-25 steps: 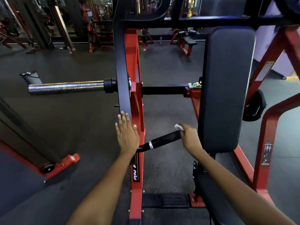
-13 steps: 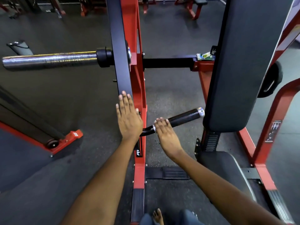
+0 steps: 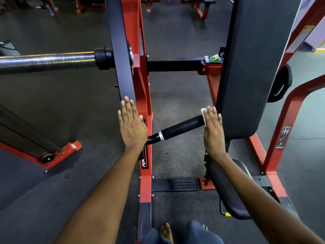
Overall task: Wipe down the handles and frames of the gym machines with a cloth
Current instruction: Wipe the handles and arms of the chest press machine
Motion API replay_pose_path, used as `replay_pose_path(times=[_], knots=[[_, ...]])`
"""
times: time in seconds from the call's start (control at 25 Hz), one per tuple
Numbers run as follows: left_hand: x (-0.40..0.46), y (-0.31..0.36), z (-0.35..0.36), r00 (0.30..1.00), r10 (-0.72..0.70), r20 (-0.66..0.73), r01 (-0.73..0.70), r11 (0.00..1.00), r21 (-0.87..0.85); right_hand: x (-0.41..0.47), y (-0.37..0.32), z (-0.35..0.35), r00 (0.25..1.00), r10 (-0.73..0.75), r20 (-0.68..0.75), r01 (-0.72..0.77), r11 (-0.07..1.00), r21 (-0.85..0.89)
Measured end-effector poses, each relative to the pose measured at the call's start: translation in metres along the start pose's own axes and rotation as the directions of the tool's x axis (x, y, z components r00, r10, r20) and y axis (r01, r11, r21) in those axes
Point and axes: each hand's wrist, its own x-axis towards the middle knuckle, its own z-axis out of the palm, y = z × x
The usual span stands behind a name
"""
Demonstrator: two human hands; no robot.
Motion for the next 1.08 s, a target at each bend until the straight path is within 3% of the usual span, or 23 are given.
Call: replay_pose_path(times=[0.16, 0.28, 0.32, 0.36, 0.44, 0.52, 0.6, 0.68, 0.8, 0.84, 1.0, 1.08], knots=[[0.0, 0.0, 0.0, 1.0, -0.003, 0.011, 0.003, 1.0, 0.013, -0.028, -0.019, 0.041, 0.989, -0.042, 0.143, 0.053, 0.996, -0.075], [0.001, -0.001, 0.001, 1.0, 0.0, -0.001, 0.0, 1.0, 0.007, -0.055, -0.069, 0.066, 0.881, -0.395, 0.261, 0.405, 0.914, 0.014], [0.0, -0.002, 0.001, 1.0, 0.004, -0.005, -0.004, 1.0, 0.009, -0.051, -0.077, 0.067, 0.862, -0.449, 0.236, 0.447, 0.892, 0.065], [0.0, -0.002, 0.001, 1.0, 0.006, -0.004, -0.006, 1.0, 0.014, -0.039, -0.079, 0.059, 0.885, -0.427, 0.183, 0.412, 0.904, 0.117], [0.0, -0.002, 0.001, 1.0, 0.0, 0.002, 0.0, 1.0, 0.013, -0.012, -0.054, 0.033, 0.973, -0.219, 0.072, 0.209, 0.971, 0.116], [0.0, 0.0, 0.001, 1.0, -0.008, -0.002, 0.008, 1.0, 0.001, 0.005, -0.016, 0.009, 0.999, -0.025, 0.022, 0.026, 1.0, -0.018], [-0.001, 0.0, 0.001, 1.0, -0.002, -0.004, 0.002, 1.0, 0.008, 0.006, -0.01, 0.008, 0.998, 0.056, 0.042, -0.05, 0.989, -0.139], [0.0, -0.001, 0.001, 1.0, 0.001, -0.004, -0.001, 1.0, 0.011, -0.006, -0.047, 0.033, 0.992, 0.006, 0.125, 0.01, 0.992, -0.125], [-0.002, -0.001, 0.0, 1.0, 0.005, -0.011, -0.005, 1.0, 0.009, -0.018, -0.094, 0.057, 0.909, -0.335, 0.247, 0.356, 0.933, -0.045], [-0.003, -0.001, 0.001, 1.0, 0.009, -0.011, -0.008, 1.0, 0.016, -0.009, -0.089, 0.049, 0.896, -0.372, 0.242, 0.389, 0.921, -0.028], [0.0, 0.0, 0.001, 1.0, -0.003, -0.008, 0.003, 1.0, 0.015, 0.022, -0.015, -0.004, 0.99, 0.026, 0.138, -0.007, 0.99, -0.138], [0.0, 0.0, 0.001, 1.0, -0.007, -0.006, 0.007, 1.0, 0.012, 0.023, -0.016, -0.001, 0.991, 0.031, 0.131, -0.004, 0.979, -0.206]])
